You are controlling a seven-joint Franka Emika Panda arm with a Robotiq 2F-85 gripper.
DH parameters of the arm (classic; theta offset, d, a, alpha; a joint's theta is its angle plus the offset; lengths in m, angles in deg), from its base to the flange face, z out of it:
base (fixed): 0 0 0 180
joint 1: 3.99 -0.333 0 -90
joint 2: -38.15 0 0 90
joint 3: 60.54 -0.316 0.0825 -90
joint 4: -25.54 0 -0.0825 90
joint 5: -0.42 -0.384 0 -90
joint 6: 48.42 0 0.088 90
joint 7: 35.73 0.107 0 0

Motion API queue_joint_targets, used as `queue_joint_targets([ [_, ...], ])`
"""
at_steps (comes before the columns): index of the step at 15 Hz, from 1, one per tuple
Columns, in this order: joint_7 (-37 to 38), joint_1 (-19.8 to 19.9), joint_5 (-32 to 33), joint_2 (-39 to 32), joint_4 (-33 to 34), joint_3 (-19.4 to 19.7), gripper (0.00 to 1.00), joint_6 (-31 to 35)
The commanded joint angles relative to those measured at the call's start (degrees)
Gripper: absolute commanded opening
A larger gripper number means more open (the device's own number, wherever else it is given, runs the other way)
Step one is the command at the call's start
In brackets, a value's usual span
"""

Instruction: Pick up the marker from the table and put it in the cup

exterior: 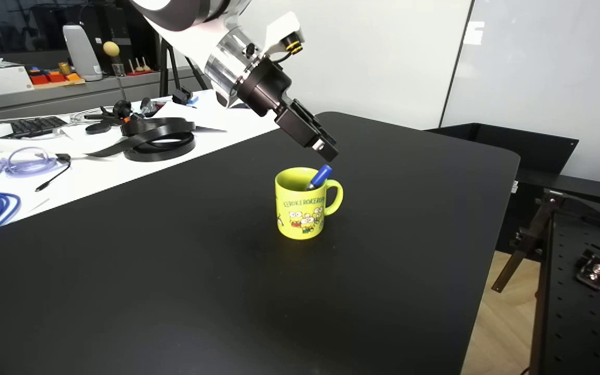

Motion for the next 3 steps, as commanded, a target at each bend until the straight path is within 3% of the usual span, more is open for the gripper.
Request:
queue_joint_targets([
  [1, -2.5, 1.1, 1.4, 0.9, 0.3, -0.7, 1.00, 0.1],
  [3, -3.5, 2.2, 1.9, 3.6, -2.8, -0.5, 1.00, 2.5],
])
